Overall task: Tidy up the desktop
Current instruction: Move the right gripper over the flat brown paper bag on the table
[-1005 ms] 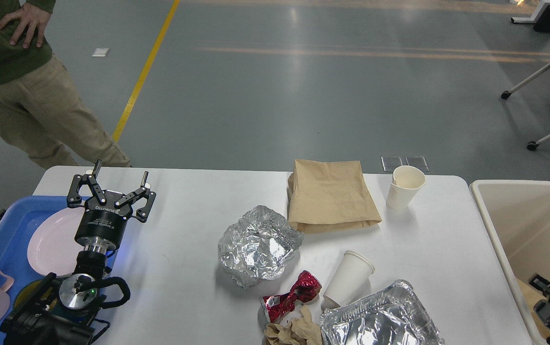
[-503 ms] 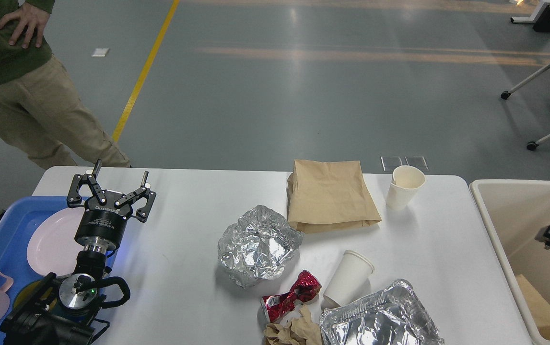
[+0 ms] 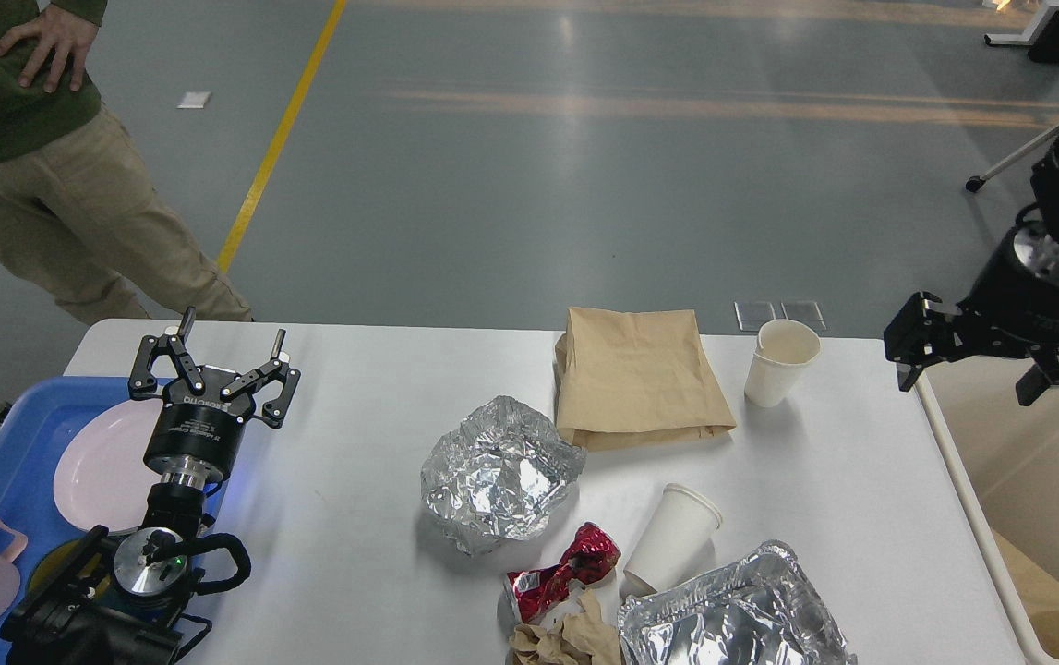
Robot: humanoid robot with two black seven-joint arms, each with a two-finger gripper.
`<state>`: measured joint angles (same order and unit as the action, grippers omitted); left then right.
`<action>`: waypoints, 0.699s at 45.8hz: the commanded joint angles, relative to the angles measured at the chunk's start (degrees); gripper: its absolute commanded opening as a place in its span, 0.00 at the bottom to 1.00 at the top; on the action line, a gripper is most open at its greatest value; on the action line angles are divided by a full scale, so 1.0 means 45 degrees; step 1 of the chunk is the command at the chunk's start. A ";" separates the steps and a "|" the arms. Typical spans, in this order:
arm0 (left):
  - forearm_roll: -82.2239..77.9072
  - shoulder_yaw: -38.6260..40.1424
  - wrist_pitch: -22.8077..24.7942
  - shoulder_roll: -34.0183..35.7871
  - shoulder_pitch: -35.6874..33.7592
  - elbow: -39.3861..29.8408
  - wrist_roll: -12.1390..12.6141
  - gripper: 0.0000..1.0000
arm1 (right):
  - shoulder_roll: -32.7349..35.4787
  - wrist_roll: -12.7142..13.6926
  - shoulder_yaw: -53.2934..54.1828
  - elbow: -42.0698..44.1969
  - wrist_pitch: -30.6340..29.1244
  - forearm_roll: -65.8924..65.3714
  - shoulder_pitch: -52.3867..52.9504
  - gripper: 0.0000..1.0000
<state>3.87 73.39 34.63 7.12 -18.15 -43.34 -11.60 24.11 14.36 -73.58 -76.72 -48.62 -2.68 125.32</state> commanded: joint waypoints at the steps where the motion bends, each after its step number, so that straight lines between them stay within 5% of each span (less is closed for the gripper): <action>1: 0.0000 0.0000 0.0000 0.0000 -0.0010 0.0002 0.0000 0.96 | -0.0123 -0.0027 0.0062 -0.2030 0.0005 0.0281 0.2029 1.00; 9: 0.0000 0.0000 0.0000 0.0000 0.0009 0.0002 0.0000 0.96 | -0.0475 -0.0047 0.0822 -0.4260 0.0180 0.0906 0.4514 1.00; 32: 0.0000 0.0000 0.0000 0.0000 -0.0010 0.0002 0.0000 0.96 | -0.1002 -0.0067 0.1292 -0.3012 0.1058 0.1298 0.3422 1.00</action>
<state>3.88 73.39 34.63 7.15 -18.19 -43.34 -11.60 20.61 14.07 -68.43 -92.94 -45.38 3.32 143.20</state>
